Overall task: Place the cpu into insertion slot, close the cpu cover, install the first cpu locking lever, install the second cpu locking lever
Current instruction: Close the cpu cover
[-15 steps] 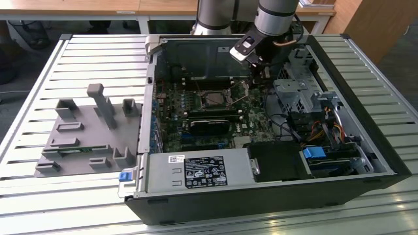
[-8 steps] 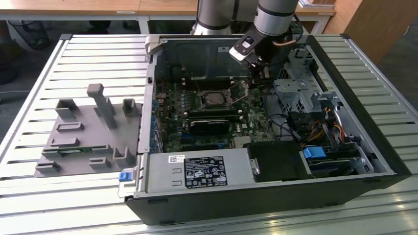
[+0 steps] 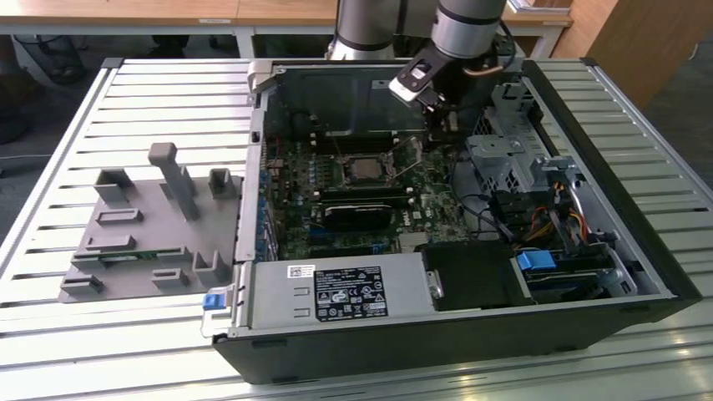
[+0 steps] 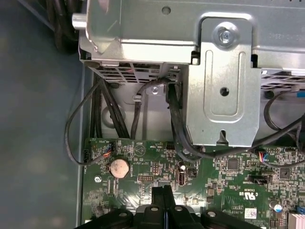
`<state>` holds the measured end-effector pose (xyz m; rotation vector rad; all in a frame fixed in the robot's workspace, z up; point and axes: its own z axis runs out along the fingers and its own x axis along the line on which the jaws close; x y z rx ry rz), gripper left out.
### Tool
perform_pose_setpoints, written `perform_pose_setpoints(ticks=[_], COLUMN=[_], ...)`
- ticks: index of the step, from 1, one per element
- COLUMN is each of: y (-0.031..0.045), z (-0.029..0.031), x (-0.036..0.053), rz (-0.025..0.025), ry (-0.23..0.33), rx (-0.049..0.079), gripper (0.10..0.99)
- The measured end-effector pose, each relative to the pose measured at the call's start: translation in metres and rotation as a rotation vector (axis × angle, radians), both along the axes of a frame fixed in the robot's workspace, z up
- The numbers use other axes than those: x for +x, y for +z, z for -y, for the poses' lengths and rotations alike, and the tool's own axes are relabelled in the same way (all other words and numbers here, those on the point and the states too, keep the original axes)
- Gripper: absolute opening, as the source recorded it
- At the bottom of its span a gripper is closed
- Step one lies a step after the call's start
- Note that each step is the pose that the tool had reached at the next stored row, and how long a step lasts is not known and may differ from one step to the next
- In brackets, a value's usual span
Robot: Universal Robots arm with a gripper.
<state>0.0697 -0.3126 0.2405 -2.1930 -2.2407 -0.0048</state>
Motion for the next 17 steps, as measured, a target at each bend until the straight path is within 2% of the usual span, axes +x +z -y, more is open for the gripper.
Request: perform_pose_setpoints(ticks=[9, 17], y=[0.001, 0.001], z=[0.0001, 0.0], x=[-0.0081, -0.0108], rz=[0.0, 0.0], ry=[0.0, 0.0], rx=[0.0, 0.0], gripper=[0.118, 0.118])
